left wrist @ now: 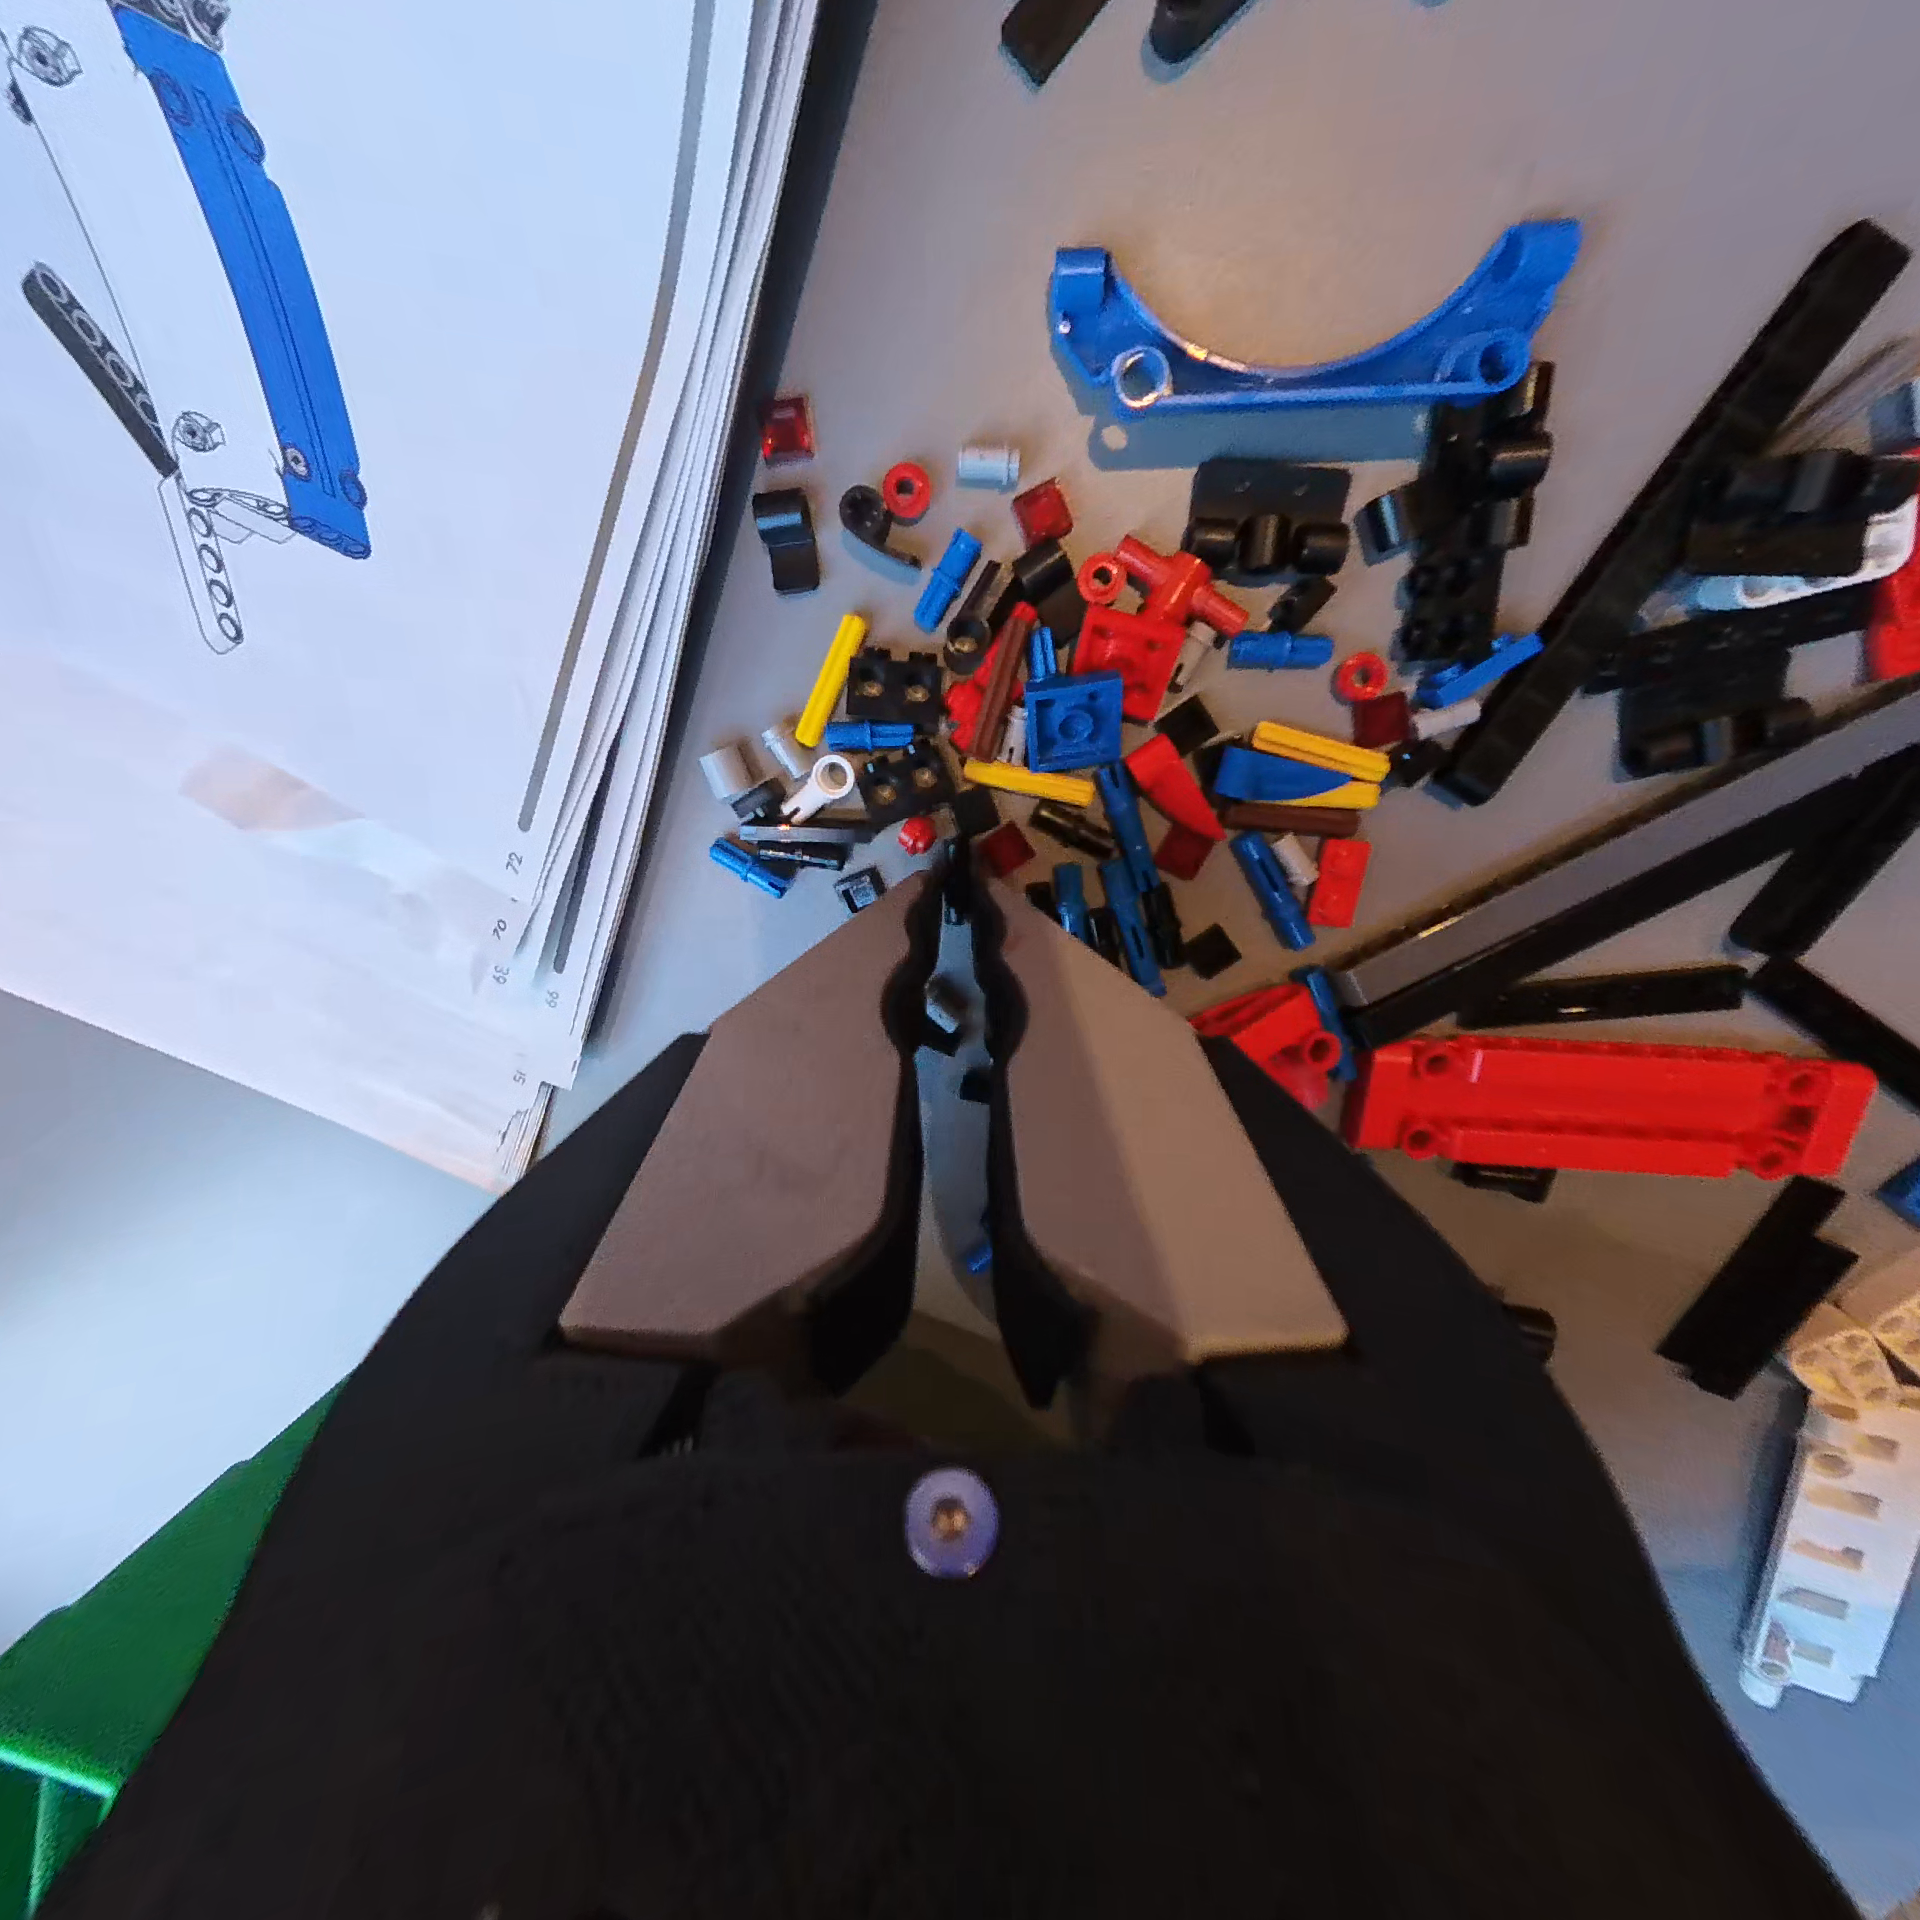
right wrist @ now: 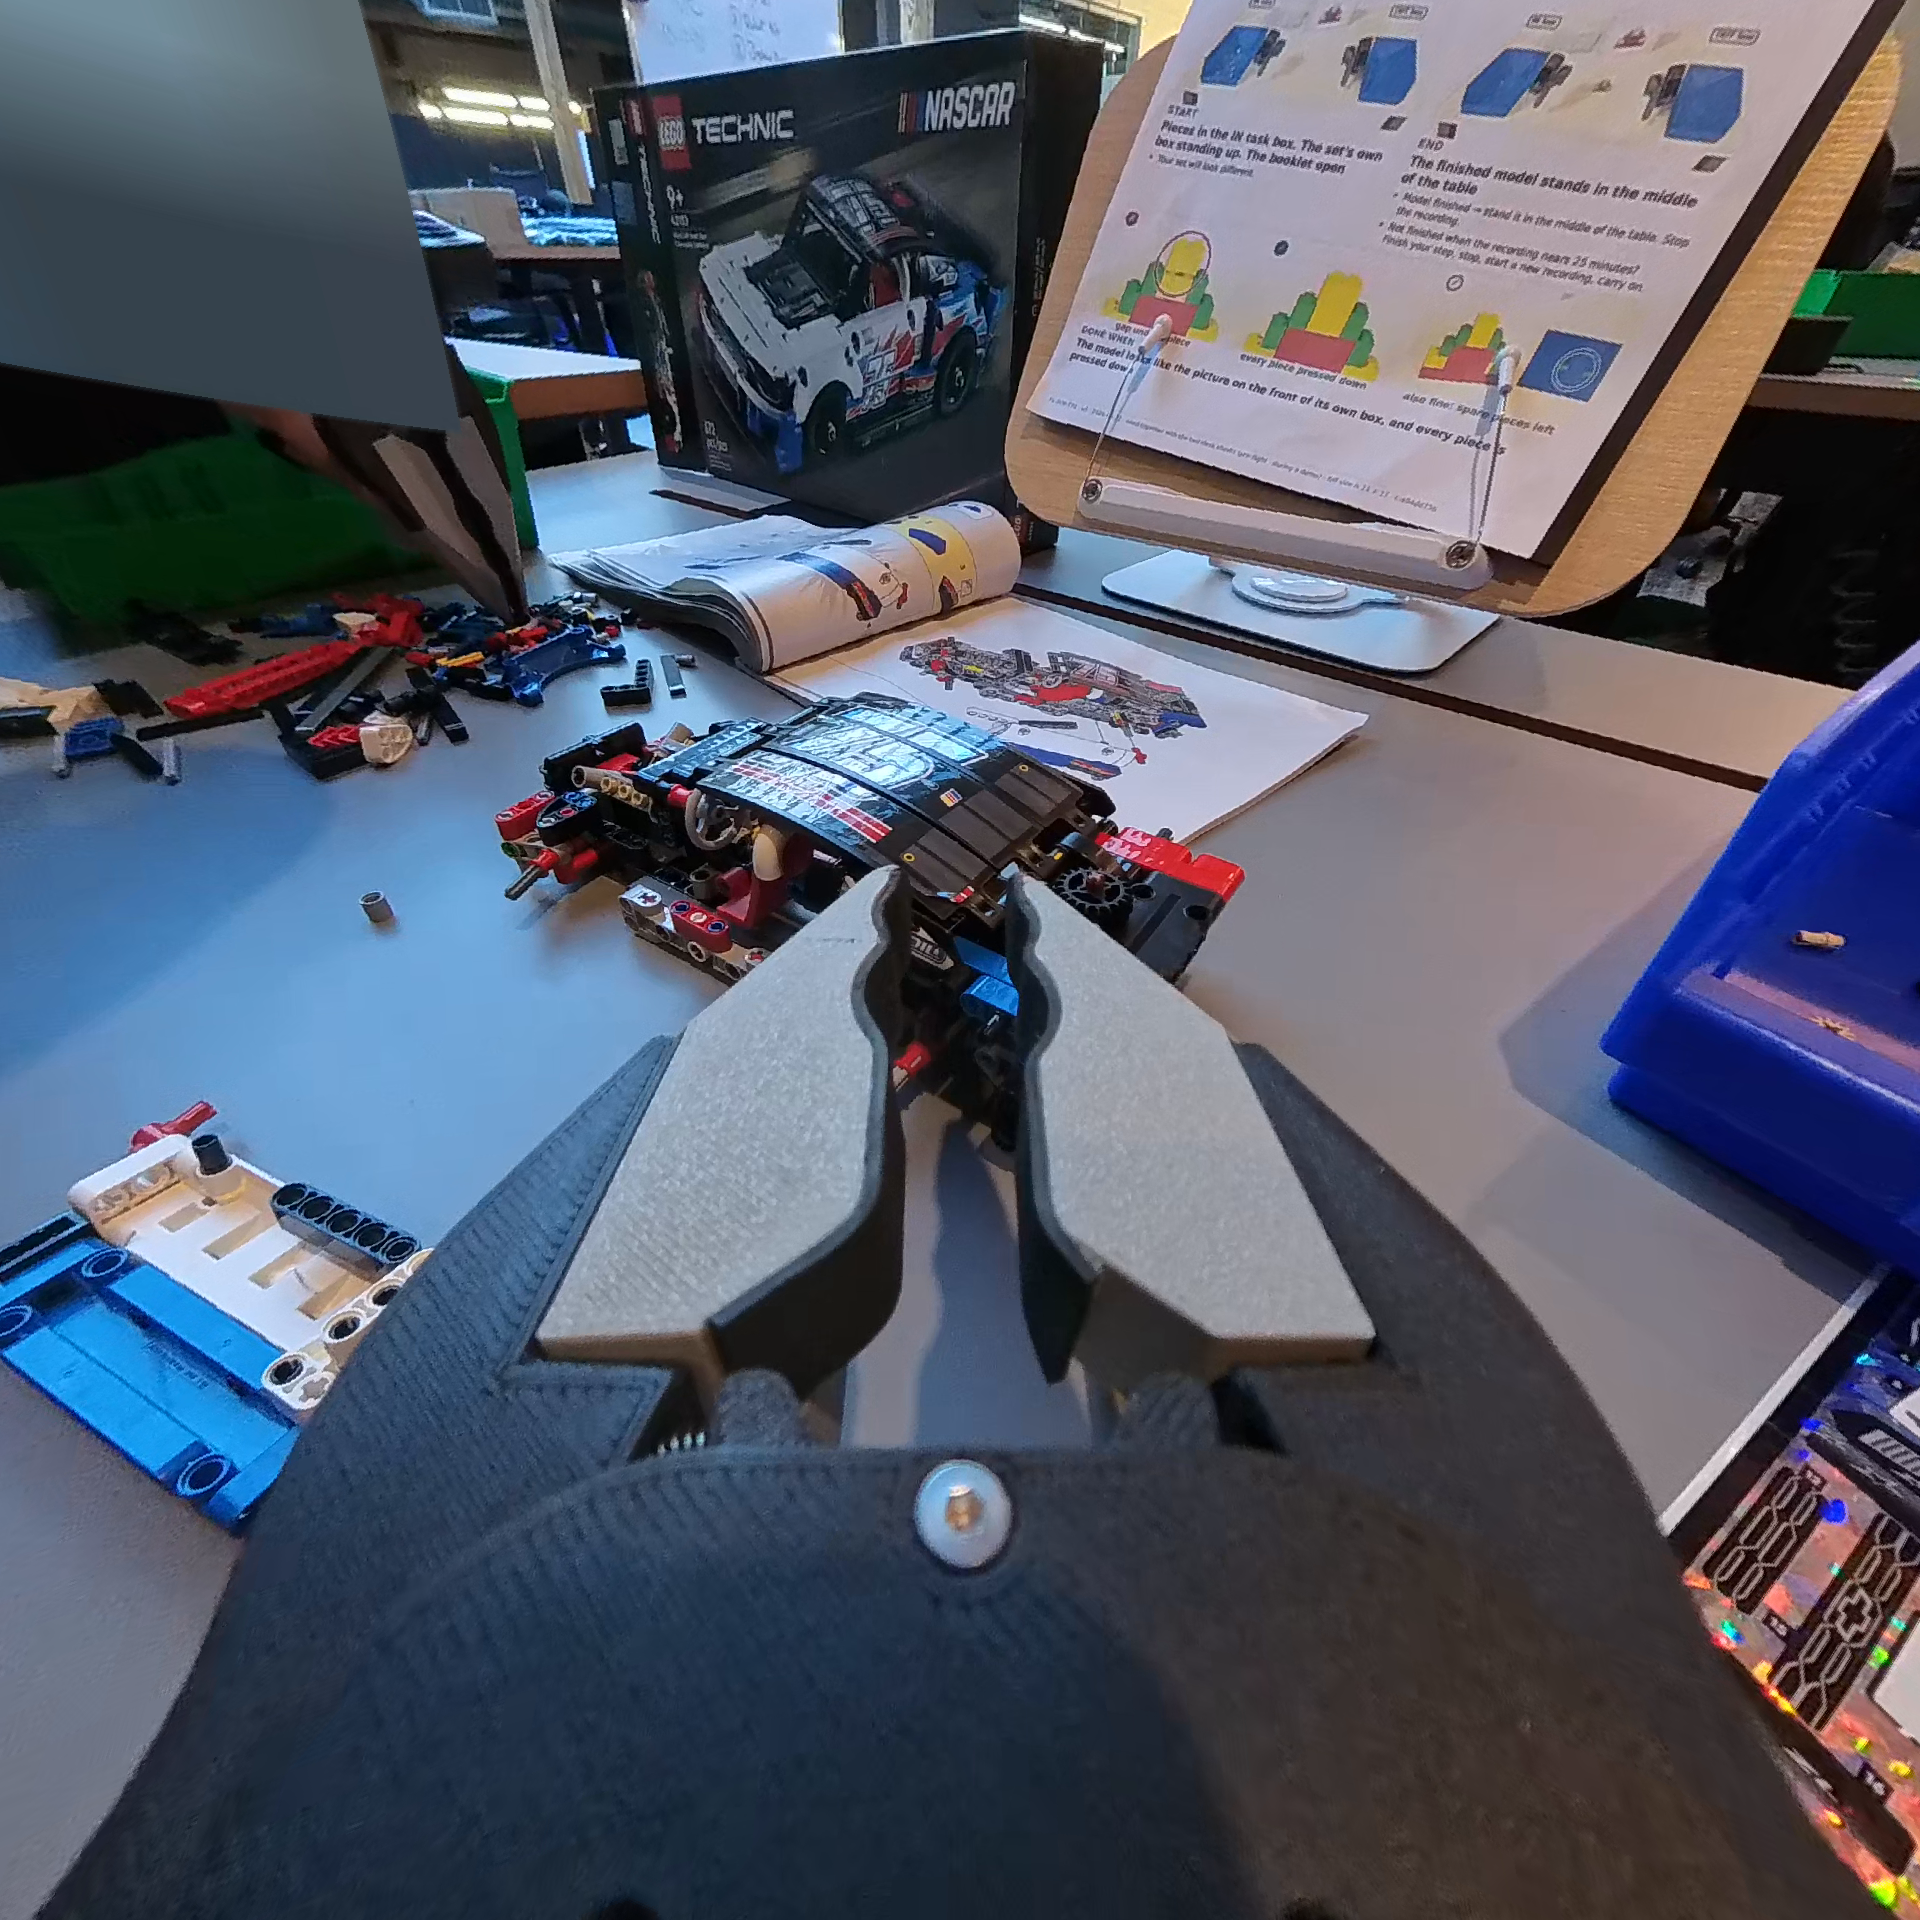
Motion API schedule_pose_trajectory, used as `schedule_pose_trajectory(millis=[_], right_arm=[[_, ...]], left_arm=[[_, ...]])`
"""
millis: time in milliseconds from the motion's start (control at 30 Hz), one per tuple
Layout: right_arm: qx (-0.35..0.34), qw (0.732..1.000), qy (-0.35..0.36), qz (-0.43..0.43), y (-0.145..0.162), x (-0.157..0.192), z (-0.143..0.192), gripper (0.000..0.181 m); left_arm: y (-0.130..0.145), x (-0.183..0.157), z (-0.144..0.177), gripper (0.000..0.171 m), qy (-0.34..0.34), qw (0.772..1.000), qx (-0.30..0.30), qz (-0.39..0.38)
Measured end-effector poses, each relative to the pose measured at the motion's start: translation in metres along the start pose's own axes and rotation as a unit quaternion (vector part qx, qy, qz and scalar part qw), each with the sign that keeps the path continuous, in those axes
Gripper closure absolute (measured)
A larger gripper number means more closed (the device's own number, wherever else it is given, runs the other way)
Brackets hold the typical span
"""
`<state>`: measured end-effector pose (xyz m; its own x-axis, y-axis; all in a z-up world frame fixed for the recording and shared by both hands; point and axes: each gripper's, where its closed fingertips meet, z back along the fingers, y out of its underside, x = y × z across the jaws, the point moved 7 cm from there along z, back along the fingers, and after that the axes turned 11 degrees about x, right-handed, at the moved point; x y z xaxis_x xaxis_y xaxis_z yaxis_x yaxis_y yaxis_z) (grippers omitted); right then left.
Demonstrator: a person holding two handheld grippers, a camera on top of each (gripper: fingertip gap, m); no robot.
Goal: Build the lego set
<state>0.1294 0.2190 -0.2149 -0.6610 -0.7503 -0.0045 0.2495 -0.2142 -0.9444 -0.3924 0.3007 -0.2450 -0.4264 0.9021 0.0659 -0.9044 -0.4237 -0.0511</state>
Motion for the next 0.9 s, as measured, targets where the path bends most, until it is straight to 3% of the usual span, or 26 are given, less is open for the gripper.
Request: schedule_pose_trajectory(millis=[167,300,467,567,767,900], right_arm=[[-0.001,1.0,0.0,-0.002,0.0,0.0,0.0,0.167],[-0.002,1.0,0.0,-0.002,0.0,0.0,0.0,0.167],[-0.002,1.0,-0.001,0.003,0.0,0.001,0.0,0.168],[-0.005,1.0,-0.001,0.006,-0.001,0.002,0.001,0.167],[-0.011,1.0,-0.007,0.004,-0.001,0.003,0.003,0.167],[-0.011,1.0,-0.015,0.006,-0.001,0.005,0.003,0.167]], left_arm=[[0.002,-0.001,0.001,0.169,-0.021,1.0,0.006,0.009],[0.0,-0.012,0.025,0.169,-0.058,0.998,-0.018,0.022],[-0.018,-0.055,0.069,0.17,-0.068,0.991,-0.107,0.033],[-0.049,-0.1,0.08,0.169,-0.042,0.985,-0.163,0.046],[-0.104,-0.18,0.053,0.169,-0.02,0.962,-0.248,0.112],[-0.117,-0.213,0.02,0.169,-0.002,0.961,-0.244,0.128]])
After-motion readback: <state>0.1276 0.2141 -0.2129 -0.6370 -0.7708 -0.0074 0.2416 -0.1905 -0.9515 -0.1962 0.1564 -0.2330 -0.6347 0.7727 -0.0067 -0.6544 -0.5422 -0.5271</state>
